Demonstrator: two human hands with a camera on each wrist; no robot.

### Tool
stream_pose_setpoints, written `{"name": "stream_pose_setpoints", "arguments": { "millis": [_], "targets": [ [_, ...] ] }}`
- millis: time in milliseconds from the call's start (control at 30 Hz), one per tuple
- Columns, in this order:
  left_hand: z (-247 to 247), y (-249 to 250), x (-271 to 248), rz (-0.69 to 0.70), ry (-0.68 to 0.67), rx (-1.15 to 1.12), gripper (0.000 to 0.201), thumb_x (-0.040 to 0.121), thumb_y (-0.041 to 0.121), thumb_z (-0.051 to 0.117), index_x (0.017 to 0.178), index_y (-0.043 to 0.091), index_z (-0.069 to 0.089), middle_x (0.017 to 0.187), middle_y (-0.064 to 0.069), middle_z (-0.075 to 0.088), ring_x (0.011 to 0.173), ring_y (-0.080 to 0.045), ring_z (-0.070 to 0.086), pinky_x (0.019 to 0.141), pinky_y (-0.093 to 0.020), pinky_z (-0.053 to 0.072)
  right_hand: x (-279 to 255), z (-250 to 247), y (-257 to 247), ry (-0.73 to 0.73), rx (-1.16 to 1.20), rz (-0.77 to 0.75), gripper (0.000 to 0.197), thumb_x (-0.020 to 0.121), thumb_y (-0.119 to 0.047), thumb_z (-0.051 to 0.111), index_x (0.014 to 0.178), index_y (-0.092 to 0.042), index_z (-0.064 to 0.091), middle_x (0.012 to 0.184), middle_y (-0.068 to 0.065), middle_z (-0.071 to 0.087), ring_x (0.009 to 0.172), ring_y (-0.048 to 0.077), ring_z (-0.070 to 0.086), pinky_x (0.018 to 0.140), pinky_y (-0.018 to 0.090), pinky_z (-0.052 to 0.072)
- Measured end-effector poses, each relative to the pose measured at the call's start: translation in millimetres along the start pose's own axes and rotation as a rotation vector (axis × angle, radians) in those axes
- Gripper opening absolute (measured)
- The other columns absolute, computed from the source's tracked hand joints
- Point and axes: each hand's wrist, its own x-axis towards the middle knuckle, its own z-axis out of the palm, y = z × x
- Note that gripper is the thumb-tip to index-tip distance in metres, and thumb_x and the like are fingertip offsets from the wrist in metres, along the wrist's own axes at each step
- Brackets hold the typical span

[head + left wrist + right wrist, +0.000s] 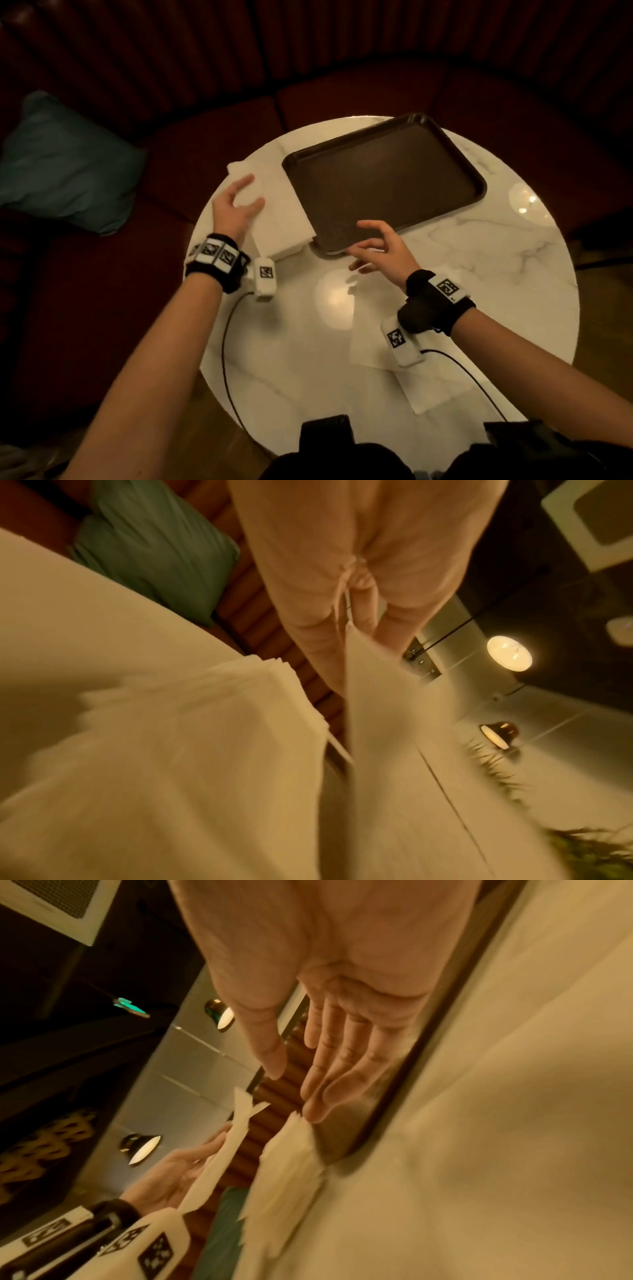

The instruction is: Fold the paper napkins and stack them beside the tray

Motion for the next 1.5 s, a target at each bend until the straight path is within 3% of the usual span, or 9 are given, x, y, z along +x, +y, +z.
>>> {"name": "stream_pose_setpoints", "arguments": {
  "millis": [133, 267, 467, 667, 833, 1033, 1233, 1333, 1500],
  "targets": [
    [3.4, -11.0, 49.2, -0.04, -0.032, 0.192, 0.055, 0.082, 0.0, 0.072, 0.132, 0.014, 0.056, 0.128, 0.004, 0.052, 0.102, 0.01, 0.059, 0.086, -0.012, 0.049, -7.7, -48.6, 26.9, 0.163, -0.038, 0.063, 0.046, 0.087, -0.01, 0.069, 0.127, -0.018, 0.049, 0.097, 0.013, 0.073, 0.071, 0.023, 0.071, 0.065, 0.029, 0.056],
    [6.1, -25.3, 77.7, -0.112, -0.106, 0.792, 0.059, 0.076, 0.015, 0.081, 0.13, 0.018, 0.058, 0.148, -0.013, 0.033, 0.138, -0.035, 0.033, 0.111, -0.043, 0.036, -20.2, -87.7, 43.0, 0.306, -0.065, 0.075, 0.033, 0.088, -0.004, 0.065, 0.116, -0.017, 0.055, 0.086, 0.008, 0.072, 0.057, 0.014, 0.066, 0.055, 0.022, 0.05],
    [17.2, -28.7, 59.6, 0.006, -0.047, 1.171, 0.054, 0.089, 0.032, 0.065, 0.139, 0.028, 0.046, 0.156, -0.017, 0.009, 0.14, -0.042, 0.012, 0.109, -0.059, 0.026, -36.8, -129.5, 57.9, 0.415, -0.232, 0.081, 0.021, 0.086, -0.003, 0.066, 0.098, -0.02, 0.067, 0.085, 0.008, 0.068, 0.053, 0.006, 0.06, 0.053, 0.017, 0.046],
    [73.6, -22.6, -38.2, 0.389, -0.019, 0.916, 0.025, 0.084, 0.015, 0.062, 0.109, 0.015, 0.066, 0.134, -0.017, 0.043, 0.127, -0.037, 0.035, 0.099, -0.048, 0.037, -50.2, -139.7, 75.5, 0.316, -0.79, 0.085, 0.034, 0.076, -0.022, 0.078, 0.107, -0.02, 0.067, 0.107, 0.005, 0.056, 0.084, 0.022, 0.056, 0.08, 0.031, 0.047],
    [143.0, -49.1, -135.1, 0.295, -0.332, 0.847, 0.02, 0.085, 0.027, 0.068, 0.103, 0.019, 0.07, 0.115, -0.006, 0.057, 0.112, -0.028, 0.047, 0.094, -0.043, 0.039, -61.0, -129.9, 85.3, 0.235, -1.087, 0.165, 0.082, 0.067, -0.051, 0.08, 0.134, -0.021, 0.044, 0.13, 0.007, 0.04, 0.117, 0.03, 0.041, 0.093, 0.042, 0.043],
    [193.0, -70.1, -180.2, 0.149, -0.416, 1.098, 0.057, 0.084, 0.05, 0.064, 0.131, 0.022, 0.048, 0.129, -0.002, 0.045, 0.121, -0.024, 0.041, 0.096, -0.042, 0.037, -56.6, -125.2, 79.8, 0.265, -0.988, 0.244, 0.09, 0.061, -0.052, 0.082, 0.132, -0.018, 0.04, 0.129, 0.007, 0.047, 0.115, 0.031, 0.052, 0.093, 0.04, 0.047],
    [199.8, -80.3, -182.2, 0.075, -0.327, 1.057, 0.046, 0.08, 0.049, 0.07, 0.112, 0.023, 0.05, 0.118, -0.001, 0.047, 0.114, -0.023, 0.042, 0.092, -0.04, 0.039, -58.3, -132.6, 76.9, 0.277, -0.825, 0.261, 0.072, 0.055, -0.046, 0.086, 0.113, -0.027, 0.048, 0.104, 0.003, 0.064, 0.096, 0.026, 0.062, 0.08, 0.033, 0.051],
    [197.2, -85.1, -182.0, 0.045, -0.31, 0.978, 0.044, 0.077, 0.048, 0.073, 0.107, 0.023, 0.051, 0.115, 0.001, 0.047, 0.113, -0.023, 0.042, 0.09, -0.04, 0.041, -63.2, -139.0, 77.1, 0.249, -0.811, 0.299, 0.065, 0.057, -0.043, 0.086, 0.112, -0.02, 0.059, 0.111, 0.004, 0.064, 0.097, 0.024, 0.062, 0.078, 0.028, 0.05],
    [190.7, -84.9, -179.4, -0.001, -0.286, 0.813, 0.051, 0.08, 0.051, 0.069, 0.12, 0.025, 0.051, 0.119, -0.003, 0.046, 0.113, -0.024, 0.043, 0.096, -0.04, 0.042, -67.9, -154.3, 76.8, 0.206, -0.757, 0.332, 0.055, 0.063, -0.043, 0.085, 0.102, -0.015, 0.057, 0.104, 0.006, 0.059, 0.091, 0.024, 0.058, 0.074, 0.028, 0.044]
  ]
}}
